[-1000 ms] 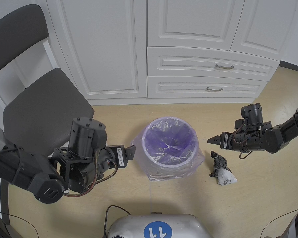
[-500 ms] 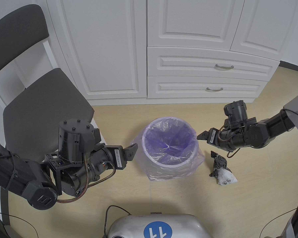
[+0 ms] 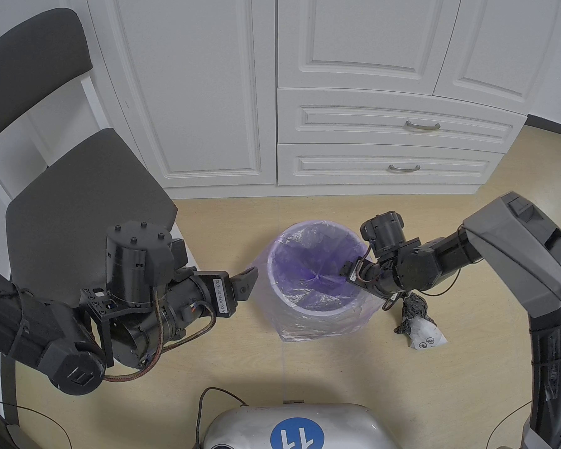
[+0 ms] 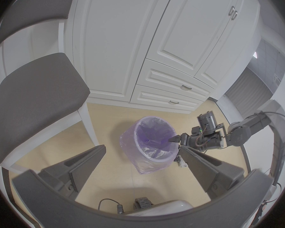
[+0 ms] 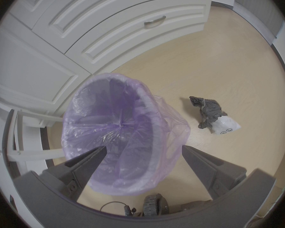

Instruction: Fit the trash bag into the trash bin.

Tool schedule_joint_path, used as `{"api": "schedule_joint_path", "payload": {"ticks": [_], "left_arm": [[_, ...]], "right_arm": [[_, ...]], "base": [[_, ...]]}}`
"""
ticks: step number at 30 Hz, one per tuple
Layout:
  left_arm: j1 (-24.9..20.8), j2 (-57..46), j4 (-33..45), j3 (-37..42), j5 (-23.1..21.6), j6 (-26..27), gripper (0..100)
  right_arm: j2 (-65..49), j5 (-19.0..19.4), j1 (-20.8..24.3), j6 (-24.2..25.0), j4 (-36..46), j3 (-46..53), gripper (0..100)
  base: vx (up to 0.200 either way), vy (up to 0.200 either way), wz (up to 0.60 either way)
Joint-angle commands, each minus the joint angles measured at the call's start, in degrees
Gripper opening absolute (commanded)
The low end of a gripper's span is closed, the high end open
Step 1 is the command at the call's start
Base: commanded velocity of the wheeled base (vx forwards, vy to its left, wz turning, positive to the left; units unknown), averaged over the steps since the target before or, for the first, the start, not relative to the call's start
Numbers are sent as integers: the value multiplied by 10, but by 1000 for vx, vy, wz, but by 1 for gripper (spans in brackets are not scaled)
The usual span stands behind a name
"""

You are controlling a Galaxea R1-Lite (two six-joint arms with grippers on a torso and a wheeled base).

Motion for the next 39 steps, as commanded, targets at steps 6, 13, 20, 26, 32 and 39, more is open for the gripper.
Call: {"api": "schedule_joint_path", "payload": {"ticks": [6,13,20,26,32,39], "left_arm": [[0,4,-16,1,0,-1,100],[0,0,-25,7,0,-1,100],[0,0,-33,13,1,-1,100],[0,1,-37,13,1,-1,100],[-1,3,-37,14,1,-1,100],[-5,-1,-37,18,1,-1,100]], "right_arm": [[67,-11,7,9,2,-31,100],[30,-9,1,-14,99,-23,100],[14,-8,-5,-56,123,6,100],[13,-2,4,-49,100,3,100],[-5,-4,11,-49,77,23,100],[-90,-4,12,-56,77,65,100]], "base": [[0,0,0],[0,0,0],[0,0,0],[0,0,0],[0,0,0],[0,0,0]]}}
